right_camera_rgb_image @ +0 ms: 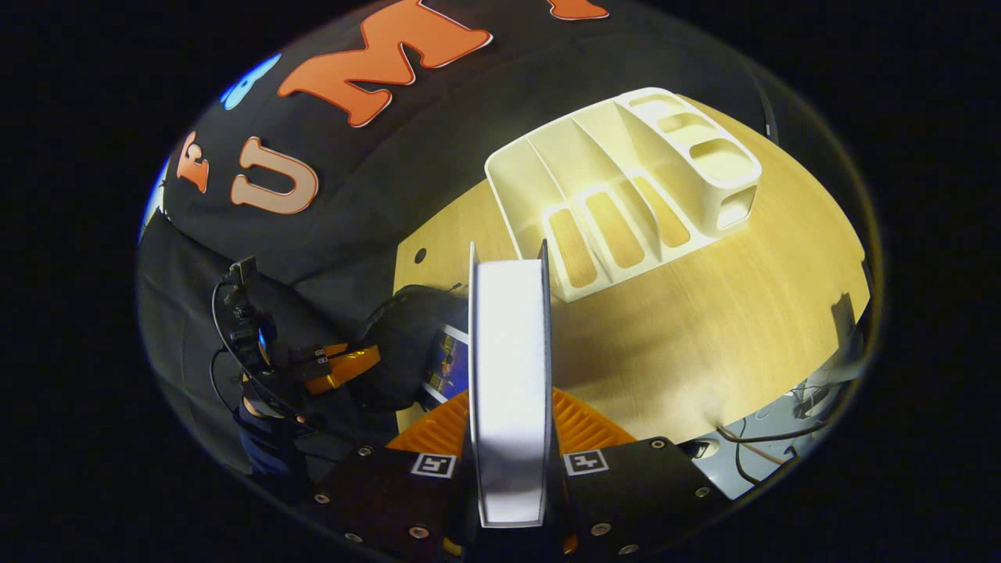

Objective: Open the schoolbag, grab two books from the bookshelf and put them into the schoolbag.

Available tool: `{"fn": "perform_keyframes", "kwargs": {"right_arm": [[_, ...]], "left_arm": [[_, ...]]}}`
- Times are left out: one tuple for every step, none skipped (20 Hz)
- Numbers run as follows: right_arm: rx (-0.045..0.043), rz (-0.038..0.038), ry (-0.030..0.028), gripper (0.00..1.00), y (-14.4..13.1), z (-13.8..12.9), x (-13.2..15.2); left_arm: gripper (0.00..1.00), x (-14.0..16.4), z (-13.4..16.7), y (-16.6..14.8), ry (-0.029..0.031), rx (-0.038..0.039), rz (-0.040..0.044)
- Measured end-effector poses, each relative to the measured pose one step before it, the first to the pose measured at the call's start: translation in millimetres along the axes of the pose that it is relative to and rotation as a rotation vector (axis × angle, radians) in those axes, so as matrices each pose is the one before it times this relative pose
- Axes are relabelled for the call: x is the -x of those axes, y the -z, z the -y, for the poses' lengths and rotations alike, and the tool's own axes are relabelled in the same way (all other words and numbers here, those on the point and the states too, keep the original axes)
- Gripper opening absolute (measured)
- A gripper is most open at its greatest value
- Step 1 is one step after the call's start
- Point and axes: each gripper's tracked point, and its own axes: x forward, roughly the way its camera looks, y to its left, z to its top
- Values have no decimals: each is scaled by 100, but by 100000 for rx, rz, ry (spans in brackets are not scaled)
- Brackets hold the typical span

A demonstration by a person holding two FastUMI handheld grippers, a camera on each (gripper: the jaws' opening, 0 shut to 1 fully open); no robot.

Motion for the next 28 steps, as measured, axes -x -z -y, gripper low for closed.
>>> {"fn": "perform_keyframes", "kwargs": {"right_arm": [[-1957, -882, -2348, 36, 505, -518, -601], [-1686, -1004, -2061, 35, 443, -427, -588], [-1081, -333, -1841, 35, 452, -332, -541], [-129, -12, -1439, 35, 306, -257, -560], [-312, -196, -818, 35, 202, -192, -566], [-15, -1364, -715, 35, 394, -115, -477], [-258, -6, -1038, 35, 237, -276, -328], [-339, 627, -1522, 35, -6, -316, -497], [-781, 252, -1321, 35, 76, -252, -365], [-744, 230, -1135, 35, -87, -243, -352], [-742, 753, -521, 35, -34, -178, -336], [-483, 847, -731, 35, -118, -203, -488], [-793, 955, -936, 35, -43, -276, -478], [-756, 462, -1210, 35, 78, -231, -480], [-1133, 443, -1019, 35, 224, -186, -427], [-894, 90, -943, 35, 193, -163, -673], [-902, 407, -827, 35, 223, -250, -703], [-403, -109, -889, 35, 208, -171, -830], [-972, 14, -904, 35, 373, -129, -779], [-1056, 17, -1452, 35, 183, -190, -864], [-1476, 475, -1530, 35, 64, -312, -762], [-789, 718, -554, 35, -47, -27, -744], [-381, 959, -295, 35, 106, 9, -566], [-914, -585, -1231, 35, 144, -95, -788], [-2137, -457, -1239, 35, 398, -21, -695], [-2819, 929, -1296, 35, -27, -8, -680], [-2106, 313, -1185, 35, 70, 153, -561], [-1942, 1137, -923, 35, 27, 92, -635]], "left_arm": [[4, 52, -132, -68, -407, 192, 140], [4, -67, 3, -147, -261, -66, 418], [4, -29, 60, 8, 153, 78, 119], [4, 47, -43, -55, -115, -199, 511], [4, -94, 10, -21, 217, 141, 170], [4, -26, 5, 45, -336, 242, 174], [4, 11, -129, -79, -266, 130, 377], [4, 86, 40, -41, -294, 27, 674], [4, 64, 69, -37, 77, -79, 667], [4, 62, 41, 26, 33, -52, 454], [4, 71, -29, -45, -271, -112, 443], [4, -30, 79, -55, 30, 118, 442], [4, 118, 99, -171, -13, 275, 522], [4, -37, 122, -189, 282, 422, 701], [4, -63, 143, -212, 248, 372, 500], [4, -75, 55, -141, -19, 85, 416], [4, 17, 31, -223, -151, 97, 417], [4, -29, 159, -92, 53, -129, 421], [4, -82, 186, -174, 54, -275, 334], [4, 27, 63, -91, 11, -259, 187], [4, -12, 90, -181, 72, -145, 398], [4, 45, 156, -110, 174, 147, 432], [4, 29, 110, -149, 32, 148, 429], [4, -18, 83, -46, 356, 496, 167], [4, 53, 277, -66, 513, 172, 351], [4, -63, 261, -70, 297, 270, 86], [4, -71, 161, -108, 287, 164, 363], [4, -30, 44, -67, -179, 385, 198]]}}
